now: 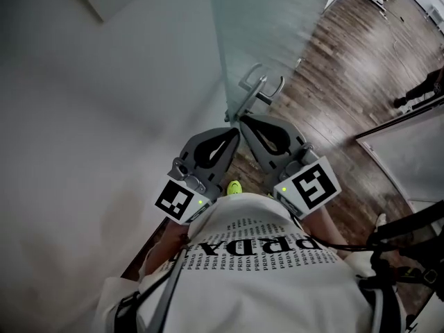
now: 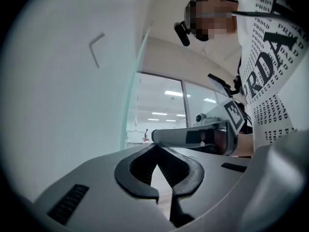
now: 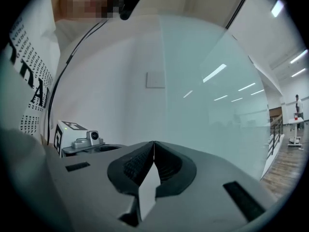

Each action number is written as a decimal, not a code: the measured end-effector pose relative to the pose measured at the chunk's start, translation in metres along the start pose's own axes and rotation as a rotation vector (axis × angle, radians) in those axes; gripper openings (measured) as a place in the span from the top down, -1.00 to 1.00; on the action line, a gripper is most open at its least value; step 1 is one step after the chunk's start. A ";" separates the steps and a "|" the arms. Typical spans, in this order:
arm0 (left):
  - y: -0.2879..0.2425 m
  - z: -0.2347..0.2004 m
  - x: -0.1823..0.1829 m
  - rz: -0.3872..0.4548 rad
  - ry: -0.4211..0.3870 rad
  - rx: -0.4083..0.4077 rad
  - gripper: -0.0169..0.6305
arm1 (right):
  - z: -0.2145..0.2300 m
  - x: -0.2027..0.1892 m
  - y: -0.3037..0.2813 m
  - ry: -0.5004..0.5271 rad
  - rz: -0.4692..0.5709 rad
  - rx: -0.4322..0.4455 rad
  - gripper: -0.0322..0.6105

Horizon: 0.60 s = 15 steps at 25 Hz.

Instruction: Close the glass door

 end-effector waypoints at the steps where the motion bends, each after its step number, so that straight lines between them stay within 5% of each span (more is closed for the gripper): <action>1: -0.001 -0.003 0.001 -0.006 -0.019 0.014 0.97 | 0.003 0.000 0.001 -0.003 0.000 -0.013 0.91; 7: -0.009 -0.027 0.002 -0.046 -0.073 0.085 0.76 | 0.006 -0.002 0.003 0.018 -0.014 -0.034 0.90; 15: -0.027 -0.054 0.014 -0.070 -0.152 0.145 0.76 | 0.000 0.003 0.006 0.019 -0.043 -0.036 0.90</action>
Point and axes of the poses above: the fingertips, and each gripper's own axes: y backward along the fingers, z to its right, x out of its top, the point moved 6 cm from there along y, backward along the fingers, and after that the axes turned 1 degree about z, right-handed, at the moved point
